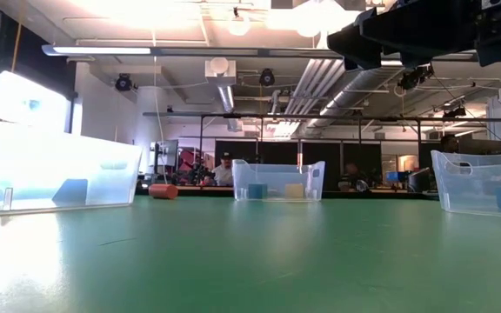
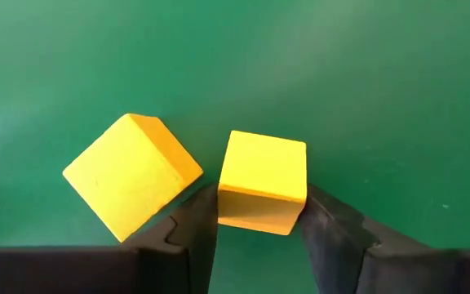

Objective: Sort blocks by size
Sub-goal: Put the yellow triangular block into the bottom left transparent bin

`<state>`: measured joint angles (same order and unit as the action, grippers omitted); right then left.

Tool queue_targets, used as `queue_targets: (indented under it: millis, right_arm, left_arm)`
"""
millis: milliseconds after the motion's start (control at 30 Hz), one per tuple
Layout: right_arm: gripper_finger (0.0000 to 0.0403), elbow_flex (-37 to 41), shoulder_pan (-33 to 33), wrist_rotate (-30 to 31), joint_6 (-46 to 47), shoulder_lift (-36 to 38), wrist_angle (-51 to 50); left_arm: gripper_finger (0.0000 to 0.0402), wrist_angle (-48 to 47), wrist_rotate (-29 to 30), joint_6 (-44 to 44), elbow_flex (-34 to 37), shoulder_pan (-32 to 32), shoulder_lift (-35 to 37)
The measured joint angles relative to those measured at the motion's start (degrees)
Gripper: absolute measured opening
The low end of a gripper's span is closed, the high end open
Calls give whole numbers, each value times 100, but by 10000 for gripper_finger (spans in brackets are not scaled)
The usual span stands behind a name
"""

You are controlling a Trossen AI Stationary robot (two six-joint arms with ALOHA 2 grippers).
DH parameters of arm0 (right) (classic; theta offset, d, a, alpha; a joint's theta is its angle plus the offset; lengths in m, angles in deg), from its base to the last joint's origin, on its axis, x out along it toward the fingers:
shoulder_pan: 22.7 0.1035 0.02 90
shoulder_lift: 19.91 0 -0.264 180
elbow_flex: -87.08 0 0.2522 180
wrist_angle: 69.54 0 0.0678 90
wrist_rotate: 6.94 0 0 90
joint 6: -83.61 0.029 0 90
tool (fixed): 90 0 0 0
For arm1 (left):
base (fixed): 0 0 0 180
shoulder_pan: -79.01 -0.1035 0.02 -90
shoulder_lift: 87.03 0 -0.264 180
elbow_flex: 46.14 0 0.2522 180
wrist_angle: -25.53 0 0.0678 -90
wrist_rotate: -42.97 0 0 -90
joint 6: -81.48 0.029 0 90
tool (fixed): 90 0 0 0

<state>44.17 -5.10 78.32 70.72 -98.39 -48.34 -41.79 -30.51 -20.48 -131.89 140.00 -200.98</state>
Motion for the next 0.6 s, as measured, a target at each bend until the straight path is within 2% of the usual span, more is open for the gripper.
queue_targets:
  millis: [200, 433, 600]
  right_arm:
    - [188, 0, 2, 0, 0, 0, -4]
    - [188, 0, 4, 0, 44, 0, -20]
    - [188, 0, 4, 0, 63, 0, -41]
  left_arm:
    - [127, 53, 237, -141, 0, -5, -9]
    - [125, 176, 1054, -292, -49, -63, -48]
    - [124, 171, 1540, -97, -255, -395, 152]
